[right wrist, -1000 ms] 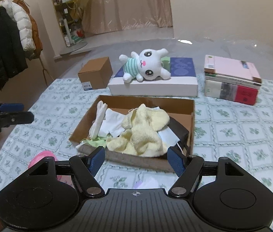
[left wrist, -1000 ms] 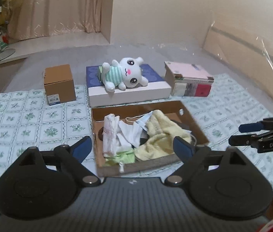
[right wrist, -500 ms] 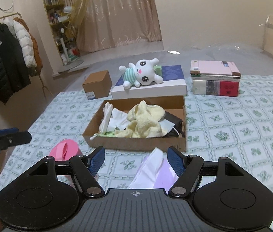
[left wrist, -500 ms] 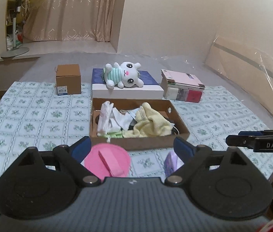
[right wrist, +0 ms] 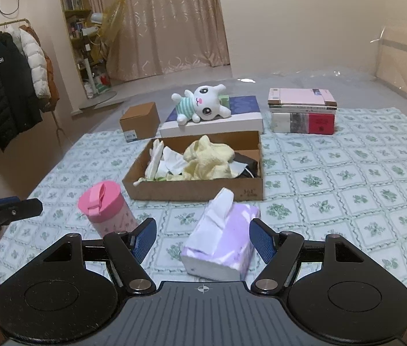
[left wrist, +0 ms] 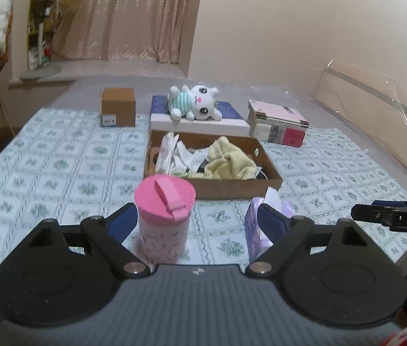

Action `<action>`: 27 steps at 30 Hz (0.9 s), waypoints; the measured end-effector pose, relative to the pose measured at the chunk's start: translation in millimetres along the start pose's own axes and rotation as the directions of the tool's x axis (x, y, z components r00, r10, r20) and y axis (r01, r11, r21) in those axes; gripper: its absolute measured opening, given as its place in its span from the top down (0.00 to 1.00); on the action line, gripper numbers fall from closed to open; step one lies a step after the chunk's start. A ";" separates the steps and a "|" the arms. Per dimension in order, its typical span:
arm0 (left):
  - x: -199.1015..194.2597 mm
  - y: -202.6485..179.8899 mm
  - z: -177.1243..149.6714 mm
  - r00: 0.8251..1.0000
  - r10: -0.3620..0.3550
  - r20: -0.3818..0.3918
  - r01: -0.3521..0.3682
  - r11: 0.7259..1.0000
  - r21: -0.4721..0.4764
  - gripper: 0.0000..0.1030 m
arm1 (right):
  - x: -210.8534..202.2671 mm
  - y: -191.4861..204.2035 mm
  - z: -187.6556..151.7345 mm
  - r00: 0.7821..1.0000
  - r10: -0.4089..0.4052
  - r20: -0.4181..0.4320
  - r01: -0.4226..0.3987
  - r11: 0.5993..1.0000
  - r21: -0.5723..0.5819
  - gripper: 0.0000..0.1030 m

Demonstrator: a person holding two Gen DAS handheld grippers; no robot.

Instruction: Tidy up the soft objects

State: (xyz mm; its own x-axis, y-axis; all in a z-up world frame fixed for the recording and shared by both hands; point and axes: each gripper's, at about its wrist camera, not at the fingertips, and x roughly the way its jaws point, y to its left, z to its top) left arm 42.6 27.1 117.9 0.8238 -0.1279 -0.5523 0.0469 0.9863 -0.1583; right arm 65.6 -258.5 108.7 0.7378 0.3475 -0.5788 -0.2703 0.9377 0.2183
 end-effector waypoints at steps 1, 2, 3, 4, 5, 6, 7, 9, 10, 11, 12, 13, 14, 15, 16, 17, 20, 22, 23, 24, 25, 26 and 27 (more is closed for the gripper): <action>-1.9 0.8 -3.1 1.000 -0.001 -0.004 0.001 1.000 -0.010 0.14 | -1.2 0.6 -2.9 1.000 0.000 -0.002 0.000 1.000 -0.003 0.31; -3.3 1.0 -6.4 1.000 -0.003 -0.010 0.003 1.000 -0.018 0.14 | -2.5 2.1 -6.0 1.000 0.000 -0.004 0.000 1.000 -0.007 0.31; -3.8 0.7 -9.1 1.000 -0.005 -0.016 0.005 1.000 -0.021 0.14 | -3.5 2.9 -9.0 1.000 0.000 -0.006 0.000 1.000 -0.009 0.31; -4.5 0.3 -12.4 1.000 -0.007 -0.023 0.007 1.000 -0.024 0.14 | -4.3 3.7 -11.5 1.000 0.002 -0.010 -0.002 1.000 -0.010 0.31; -4.7 -0.3 -15.2 1.000 -0.009 -0.030 0.009 1.000 -0.029 0.14 | -5.2 5.0 -14.4 1.000 0.005 -0.012 -0.006 1.000 -0.011 0.31; -4.8 -0.8 -18.7 0.999 -0.013 -0.040 0.011 0.999 -0.031 0.14 | -5.8 5.9 -16.7 1.000 0.009 -0.013 -0.009 1.000 -0.009 0.31; -4.4 -2.1 -21.3 0.999 -0.015 -0.048 0.013 0.999 -0.031 0.14 | -6.3 6.6 -18.5 1.000 0.013 -0.016 -0.013 1.000 -0.007 0.31; -4.6 -4.4 -26.4 0.998 -0.010 -0.056 0.009 1.000 -0.030 0.14 | -7.9 9.0 -22.9 1.000 0.016 -0.018 -0.016 1.000 -0.008 0.31; -4.8 -6.1 -29.0 0.998 -0.008 -0.061 0.006 1.000 -0.027 0.14 | -8.6 10.2 -24.9 1.000 0.015 -0.020 -0.015 1.000 -0.011 0.31; -4.8 -7.4 -31.3 0.998 -0.007 -0.065 0.005 1.000 -0.026 0.14 | -9.1 11.7 -26.6 1.000 0.013 -0.021 -0.013 1.000 -0.016 0.31; -5.3 -8.4 -33.2 0.998 -0.008 -0.069 0.006 1.000 -0.027 0.14 | -9.5 12.6 -28.2 1.000 0.010 -0.023 -0.011 1.000 -0.019 0.31; -5.2 -9.8 -35.0 0.997 -0.009 -0.074 0.007 1.000 -0.027 0.14 | -9.8 13.2 -29.8 1.000 0.008 -0.025 -0.009 1.000 -0.020 0.31; -4.7 -10.8 -36.8 0.997 -0.009 -0.079 0.007 1.000 -0.025 0.14 | -9.5 12.7 -31.1 1.000 0.007 -0.027 -0.008 1.000 -0.019 0.31; -3.9 -11.9 -38.2 0.997 -0.008 -0.081 0.006 1.000 -0.025 0.14 | -9.7 12.8 -33.0 1.000 0.006 -0.029 -0.007 1.000 -0.018 0.31; -3.9 -12.6 -40.3 0.997 -0.006 -0.082 0.004 1.000 -0.026 0.14 | -10.0 12.8 -34.6 0.999 0.006 -0.032 -0.006 1.000 -0.017 0.31; -3.3 -12.9 -41.0 0.997 -0.003 -0.083 0.001 1.000 -0.026 0.14 | -10.0 12.6 -36.1 0.999 0.005 -0.035 -0.006 1.000 -0.015 0.31; -2.5 -14.5 -46.3 0.996 0.005 -0.090 -0.007 1.000 -0.025 0.14 | -11.1 12.6 -41.6 0.999 0.006 -0.042 -0.007 1.000 -0.011 0.31; -2.6 -15.2 -49.8 0.996 0.009 -0.093 -0.011 1.000 -0.026 0.14 | -11.8 13.5 -44.9 0.999 0.007 -0.046 -0.008 1.000 -0.012 0.31; -2.5 -15.9 -51.4 0.996 0.012 -0.093 -0.015 1.000 -0.025 0.14 | -12.1 14.7 -46.7 0.999 0.008 -0.048 -0.008 1.000 -0.015 0.31; -2.3 -16.4 -53.1 0.995 0.016 -0.094 -0.018 1.000 -0.023 0.14 | -12.2 15.6 -47.9 0.999 0.007 -0.050 -0.008 1.000 -0.018 0.31; -2.2 -17.4 -55.2 0.995 0.020 -0.095 -0.022 1.000 -0.020 0.13 | -12.3 16.6 -49.3 0.999 0.007 -0.052 -0.008 1.000 -0.021 0.31; -2.0 -18.5 -57.1 0.995 0.020 -0.098 -0.022 1.000 -0.016 0.13 | -12.7 17.4 -50.2 0.999 0.006 -0.051 -0.007 1.000 -0.022 0.31; -1.7 -19.1 -58.7 0.995 0.018 -0.102 -0.020 1.000 -0.013 0.13 | -12.9 18.2 -51.3 0.999 0.005 -0.051 -0.006 1.000 -0.025 0.31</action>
State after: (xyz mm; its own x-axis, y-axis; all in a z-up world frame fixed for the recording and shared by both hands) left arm 7.1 2.3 73.7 0.7628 -0.1198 -0.6354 0.0234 0.9872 -0.1581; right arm 19.4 -245.7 79.8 0.7042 0.3515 -0.6169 -0.2899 0.9355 0.2022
